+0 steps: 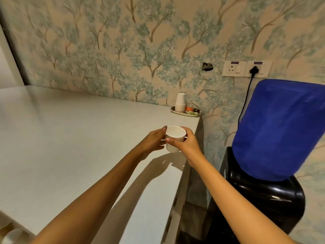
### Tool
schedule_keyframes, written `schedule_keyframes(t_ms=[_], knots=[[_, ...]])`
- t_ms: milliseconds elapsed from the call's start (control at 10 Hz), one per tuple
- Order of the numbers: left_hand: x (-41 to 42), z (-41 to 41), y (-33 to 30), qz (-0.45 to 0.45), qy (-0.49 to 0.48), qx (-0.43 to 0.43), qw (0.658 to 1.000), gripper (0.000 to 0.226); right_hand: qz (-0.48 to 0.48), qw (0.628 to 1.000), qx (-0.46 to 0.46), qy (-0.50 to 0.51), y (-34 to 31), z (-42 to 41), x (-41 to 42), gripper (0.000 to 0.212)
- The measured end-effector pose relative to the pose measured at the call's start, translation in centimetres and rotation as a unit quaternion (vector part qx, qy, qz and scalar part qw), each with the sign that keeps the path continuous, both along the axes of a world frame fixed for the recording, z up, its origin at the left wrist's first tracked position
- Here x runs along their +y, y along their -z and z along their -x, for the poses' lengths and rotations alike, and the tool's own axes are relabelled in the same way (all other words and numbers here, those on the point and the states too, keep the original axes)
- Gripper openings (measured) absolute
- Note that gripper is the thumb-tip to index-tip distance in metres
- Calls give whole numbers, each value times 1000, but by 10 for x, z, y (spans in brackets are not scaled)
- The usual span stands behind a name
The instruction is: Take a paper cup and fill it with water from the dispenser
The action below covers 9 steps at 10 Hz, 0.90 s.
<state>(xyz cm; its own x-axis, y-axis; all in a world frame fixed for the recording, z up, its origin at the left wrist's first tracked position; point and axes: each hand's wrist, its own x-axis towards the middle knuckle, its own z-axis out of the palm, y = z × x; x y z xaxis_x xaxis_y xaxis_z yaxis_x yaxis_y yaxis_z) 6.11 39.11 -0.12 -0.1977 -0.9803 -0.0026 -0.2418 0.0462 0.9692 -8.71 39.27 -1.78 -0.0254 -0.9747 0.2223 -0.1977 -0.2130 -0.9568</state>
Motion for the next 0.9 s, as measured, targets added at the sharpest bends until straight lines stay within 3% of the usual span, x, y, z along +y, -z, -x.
schedule_keyframes(t_ms=[500, 600, 700, 900], knots=[[-48, -15, 36, -57, -9, 7, 998, 43, -67, 997, 24, 23, 33, -20, -46, 76], [-45, -25, 54, -27, 27, 29, 999, 44, -68, 998, 6, 15, 39, -21, -47, 76], [-43, -22, 51, 3, 16, -5, 1000, 44, -68, 998, 5, 8, 38, -21, -45, 77], [-46, -17, 30, 95, -134, -74, 984, 46, -75, 996, -42, -8, 33, -1, -39, 90]])
